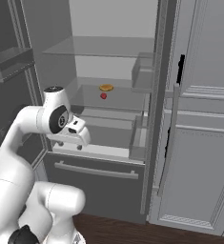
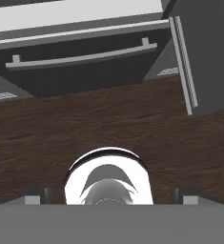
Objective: Take the strawberry from the fridge and place it on top of the pancake, located on the dining counter.
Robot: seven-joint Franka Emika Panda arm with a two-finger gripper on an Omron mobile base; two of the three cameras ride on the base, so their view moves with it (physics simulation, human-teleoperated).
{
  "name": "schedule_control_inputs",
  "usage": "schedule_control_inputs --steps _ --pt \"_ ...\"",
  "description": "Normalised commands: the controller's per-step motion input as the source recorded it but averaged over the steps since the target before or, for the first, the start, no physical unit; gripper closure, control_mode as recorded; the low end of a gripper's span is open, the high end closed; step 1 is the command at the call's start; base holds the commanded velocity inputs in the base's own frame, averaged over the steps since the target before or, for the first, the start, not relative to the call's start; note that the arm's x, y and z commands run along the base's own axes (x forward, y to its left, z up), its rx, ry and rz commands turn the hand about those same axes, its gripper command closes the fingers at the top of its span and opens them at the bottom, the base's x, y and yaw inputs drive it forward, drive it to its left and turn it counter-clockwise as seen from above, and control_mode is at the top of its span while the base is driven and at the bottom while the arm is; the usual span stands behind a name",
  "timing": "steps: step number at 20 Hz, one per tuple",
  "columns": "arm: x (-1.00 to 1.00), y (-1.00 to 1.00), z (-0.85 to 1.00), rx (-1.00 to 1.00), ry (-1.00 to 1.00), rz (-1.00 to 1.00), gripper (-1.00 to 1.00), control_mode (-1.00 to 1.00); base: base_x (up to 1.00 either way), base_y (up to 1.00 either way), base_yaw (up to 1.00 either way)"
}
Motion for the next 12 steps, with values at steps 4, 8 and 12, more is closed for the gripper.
schedule_control_inputs --steps 4,8,12 --pt "0.0 0.0 -0.42 0.01 -0.04 -0.17 -1.0 -1.0 0.0 0.0 0.0" --pt "-0.04 0.0 -0.21 0.01 -0.03 0.24 -1.0 -1.0 0.0 0.0 0.0" --pt "-0.1 0.09 -0.31 0.02 0.0 0.34 -1.0 -1.0 0.0 0.0 0.0"
